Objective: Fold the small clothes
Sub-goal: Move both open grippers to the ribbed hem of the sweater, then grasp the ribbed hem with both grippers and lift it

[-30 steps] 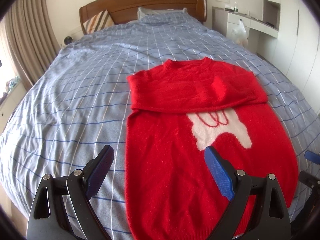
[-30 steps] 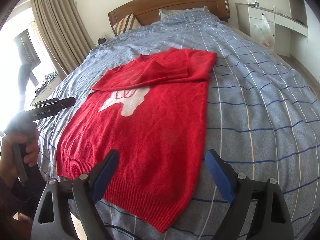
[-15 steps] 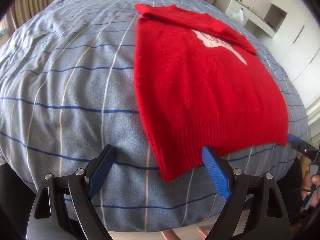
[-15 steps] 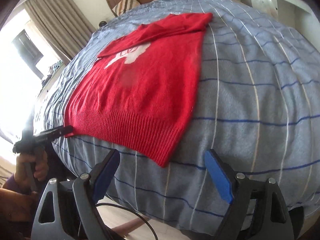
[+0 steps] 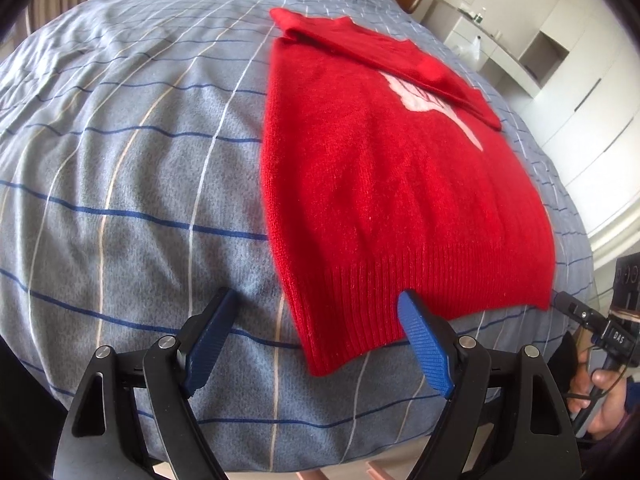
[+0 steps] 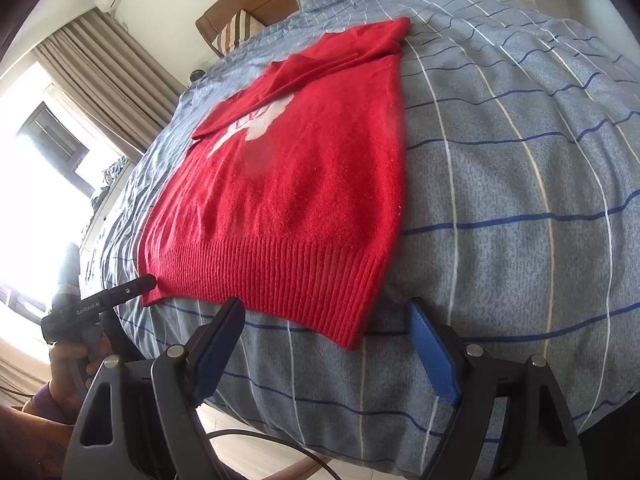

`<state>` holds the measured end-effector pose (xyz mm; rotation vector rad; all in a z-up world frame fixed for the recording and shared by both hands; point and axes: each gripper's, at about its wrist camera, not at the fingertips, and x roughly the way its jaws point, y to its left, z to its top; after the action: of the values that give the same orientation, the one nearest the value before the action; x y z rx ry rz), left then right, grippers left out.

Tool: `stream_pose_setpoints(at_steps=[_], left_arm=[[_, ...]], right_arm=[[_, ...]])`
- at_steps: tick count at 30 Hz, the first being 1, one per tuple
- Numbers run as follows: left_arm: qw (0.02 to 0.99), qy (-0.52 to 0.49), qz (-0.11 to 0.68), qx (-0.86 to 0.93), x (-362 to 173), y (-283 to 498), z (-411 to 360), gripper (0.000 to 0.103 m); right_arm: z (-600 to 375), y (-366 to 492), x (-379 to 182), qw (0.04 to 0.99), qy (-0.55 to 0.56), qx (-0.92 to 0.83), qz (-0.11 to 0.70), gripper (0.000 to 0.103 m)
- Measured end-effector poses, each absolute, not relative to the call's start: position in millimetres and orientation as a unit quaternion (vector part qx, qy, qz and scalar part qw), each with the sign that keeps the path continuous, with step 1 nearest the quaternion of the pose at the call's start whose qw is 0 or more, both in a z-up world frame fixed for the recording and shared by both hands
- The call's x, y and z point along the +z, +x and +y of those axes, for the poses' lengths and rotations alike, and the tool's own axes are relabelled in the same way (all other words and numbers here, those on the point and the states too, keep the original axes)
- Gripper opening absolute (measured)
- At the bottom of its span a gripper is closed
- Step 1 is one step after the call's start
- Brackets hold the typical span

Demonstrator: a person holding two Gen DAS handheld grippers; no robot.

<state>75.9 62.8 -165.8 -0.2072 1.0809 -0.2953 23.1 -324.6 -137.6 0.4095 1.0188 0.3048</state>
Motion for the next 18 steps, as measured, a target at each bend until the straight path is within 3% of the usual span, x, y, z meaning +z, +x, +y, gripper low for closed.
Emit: stream_pose_setpoints(at_steps=[12, 18], left_arm=[[0.839, -0.116, 0.51, -0.147, -165.7, 73.7, 70.5, 0.083], [0.843, -0.121, 0.505, -0.139, -165.9, 72.4, 70.9, 0.068]], right_arm=[[-328.8, 10.6, -122.9, 0.859, 0.142, 0.146, 0.47, 0.082], [-335.9, 19.6, -130.6, 0.841, 0.188, 0.167, 0.479, 0.079]])
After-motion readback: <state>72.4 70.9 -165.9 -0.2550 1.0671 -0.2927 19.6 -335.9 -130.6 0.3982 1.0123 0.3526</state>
